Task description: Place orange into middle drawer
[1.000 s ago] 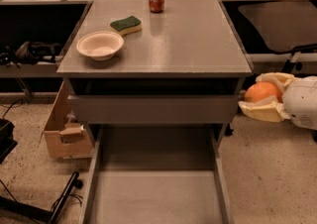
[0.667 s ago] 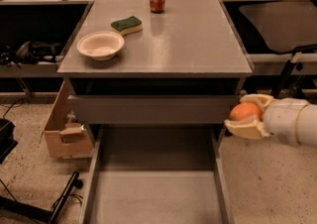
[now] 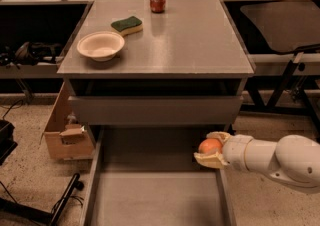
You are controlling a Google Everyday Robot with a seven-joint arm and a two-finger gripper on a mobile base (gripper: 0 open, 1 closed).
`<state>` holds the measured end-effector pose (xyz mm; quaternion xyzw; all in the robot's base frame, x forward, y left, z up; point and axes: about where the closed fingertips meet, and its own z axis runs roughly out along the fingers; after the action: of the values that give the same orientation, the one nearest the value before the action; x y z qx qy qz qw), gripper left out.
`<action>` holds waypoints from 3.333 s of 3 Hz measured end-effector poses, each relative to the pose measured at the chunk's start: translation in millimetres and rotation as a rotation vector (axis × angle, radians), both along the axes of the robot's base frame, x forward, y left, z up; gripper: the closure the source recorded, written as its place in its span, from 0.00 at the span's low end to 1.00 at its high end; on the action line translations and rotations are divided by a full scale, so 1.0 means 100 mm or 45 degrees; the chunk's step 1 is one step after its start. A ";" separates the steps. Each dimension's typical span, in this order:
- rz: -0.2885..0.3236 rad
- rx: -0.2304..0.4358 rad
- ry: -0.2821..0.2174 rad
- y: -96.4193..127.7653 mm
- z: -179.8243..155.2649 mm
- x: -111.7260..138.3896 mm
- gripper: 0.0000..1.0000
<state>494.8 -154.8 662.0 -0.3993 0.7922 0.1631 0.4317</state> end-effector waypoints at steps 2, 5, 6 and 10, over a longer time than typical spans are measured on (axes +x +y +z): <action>0.081 0.029 0.138 0.56 -1.24 -0.13 1.00; 0.143 0.039 0.201 0.84 -1.72 0.15 1.00; 0.244 0.054 0.239 1.20 -2.23 0.44 1.00; 0.315 0.087 0.290 1.40 -2.81 0.59 0.45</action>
Offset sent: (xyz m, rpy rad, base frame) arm -0.0279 0.0750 -0.1772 0.0298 0.1537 0.0778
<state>553.8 -15.0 380.6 -0.4578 0.7748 0.2862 0.3289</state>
